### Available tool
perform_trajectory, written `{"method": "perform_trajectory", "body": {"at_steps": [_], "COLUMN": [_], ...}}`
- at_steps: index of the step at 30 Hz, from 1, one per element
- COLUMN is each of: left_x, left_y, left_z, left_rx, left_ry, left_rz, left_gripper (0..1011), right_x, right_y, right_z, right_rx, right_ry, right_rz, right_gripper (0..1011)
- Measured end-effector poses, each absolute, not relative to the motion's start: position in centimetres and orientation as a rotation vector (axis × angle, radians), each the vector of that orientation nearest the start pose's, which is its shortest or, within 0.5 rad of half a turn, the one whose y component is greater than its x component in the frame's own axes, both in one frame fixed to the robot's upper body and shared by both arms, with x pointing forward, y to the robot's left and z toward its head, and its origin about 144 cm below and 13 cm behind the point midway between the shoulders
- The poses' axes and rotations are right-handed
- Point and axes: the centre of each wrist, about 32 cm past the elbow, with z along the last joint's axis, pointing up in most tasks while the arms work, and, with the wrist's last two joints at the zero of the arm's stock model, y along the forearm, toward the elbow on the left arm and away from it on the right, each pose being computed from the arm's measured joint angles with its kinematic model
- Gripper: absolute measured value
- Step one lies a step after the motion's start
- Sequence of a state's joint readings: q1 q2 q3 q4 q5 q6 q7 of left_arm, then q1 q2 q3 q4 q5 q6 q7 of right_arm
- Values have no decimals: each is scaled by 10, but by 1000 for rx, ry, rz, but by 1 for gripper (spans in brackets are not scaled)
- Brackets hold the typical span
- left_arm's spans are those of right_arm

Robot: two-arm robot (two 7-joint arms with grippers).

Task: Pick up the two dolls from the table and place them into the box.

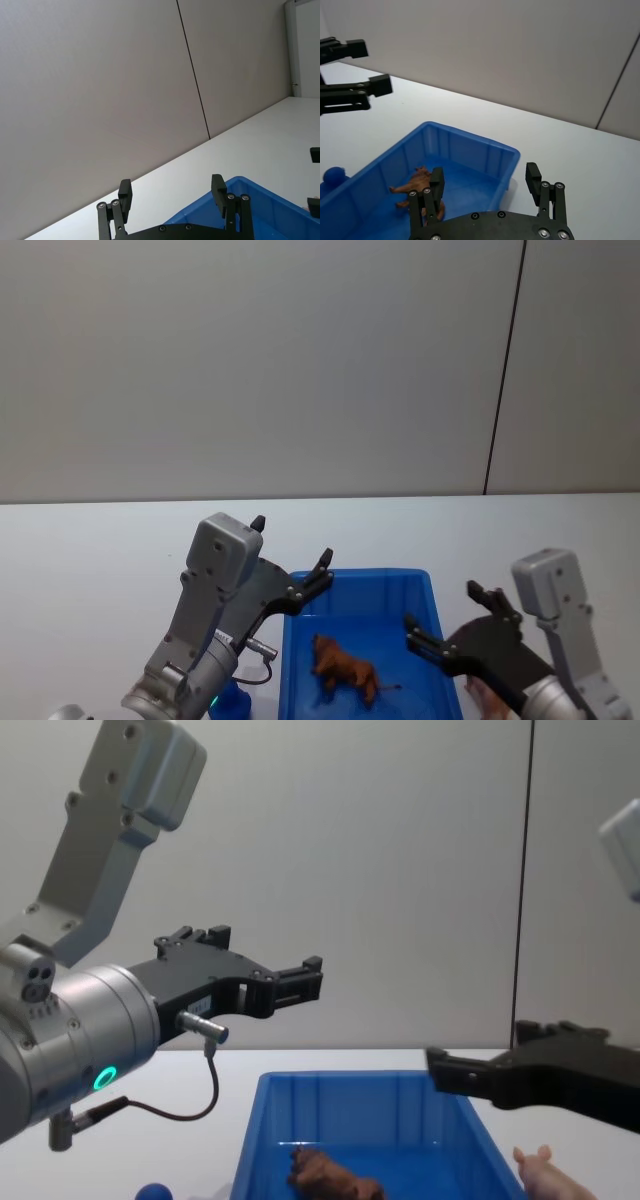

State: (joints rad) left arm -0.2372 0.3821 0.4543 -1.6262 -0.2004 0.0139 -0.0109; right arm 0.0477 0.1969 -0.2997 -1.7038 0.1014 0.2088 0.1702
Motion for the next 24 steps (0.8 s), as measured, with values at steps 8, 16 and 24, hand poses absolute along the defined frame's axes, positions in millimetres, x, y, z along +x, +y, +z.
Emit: {"method": "perform_trajectory", "body": {"at_steps": [8, 16, 24], "left_x": [492, 492, 492], "left_y": [198, 198, 198], "left_z": [1204, 1204, 1204], "left_rx": [61, 61, 61], "left_ry": [-268, -268, -268], "left_rz": [1124, 1124, 1124], "left_gripper": [1001, 1001, 1001], "right_x": [446, 438, 434], "right_y": [-193, -202, -208], "right_z": [1183, 1177, 1169], "right_rx": [-172, -216, -253], "right_ry": [-3, 27, 56], "right_rz": [-1165, -1220, -1245], "right_gripper": [1001, 1001, 1001]}}
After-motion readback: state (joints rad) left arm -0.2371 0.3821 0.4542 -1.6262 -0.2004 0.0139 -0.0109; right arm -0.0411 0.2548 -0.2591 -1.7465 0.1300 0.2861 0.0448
